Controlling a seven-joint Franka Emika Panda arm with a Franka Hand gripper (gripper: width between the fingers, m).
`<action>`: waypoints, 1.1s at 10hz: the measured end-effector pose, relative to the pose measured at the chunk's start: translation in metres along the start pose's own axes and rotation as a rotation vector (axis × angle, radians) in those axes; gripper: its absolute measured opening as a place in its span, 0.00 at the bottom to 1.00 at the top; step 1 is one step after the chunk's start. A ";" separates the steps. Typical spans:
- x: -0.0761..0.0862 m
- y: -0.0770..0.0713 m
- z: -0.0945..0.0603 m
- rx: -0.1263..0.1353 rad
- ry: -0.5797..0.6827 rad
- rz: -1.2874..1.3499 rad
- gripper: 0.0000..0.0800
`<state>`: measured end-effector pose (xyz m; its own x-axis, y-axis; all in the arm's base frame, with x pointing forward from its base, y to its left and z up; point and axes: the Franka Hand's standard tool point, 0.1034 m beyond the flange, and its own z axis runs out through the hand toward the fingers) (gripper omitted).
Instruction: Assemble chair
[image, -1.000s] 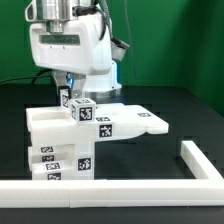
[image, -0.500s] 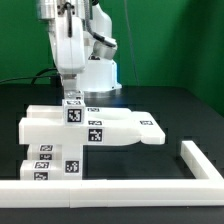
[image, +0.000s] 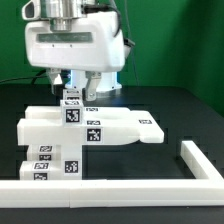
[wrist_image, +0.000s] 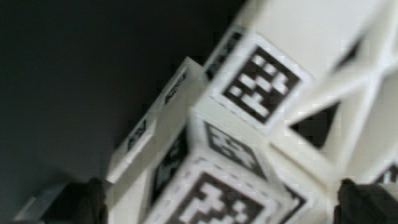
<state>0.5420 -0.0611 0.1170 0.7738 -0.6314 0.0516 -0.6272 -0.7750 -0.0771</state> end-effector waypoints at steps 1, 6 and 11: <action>0.001 0.000 0.000 0.000 0.003 -0.016 0.81; 0.002 0.006 0.003 -0.017 -0.005 -0.669 0.81; 0.002 0.006 0.003 -0.018 -0.002 -0.431 0.36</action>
Offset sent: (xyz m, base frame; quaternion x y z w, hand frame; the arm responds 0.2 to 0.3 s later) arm 0.0020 0.0024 -0.0127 0.0302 -0.0234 -0.4089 0.9118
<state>0.5405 -0.0671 0.1140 0.9656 -0.2494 0.0733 -0.2477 -0.9683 -0.0319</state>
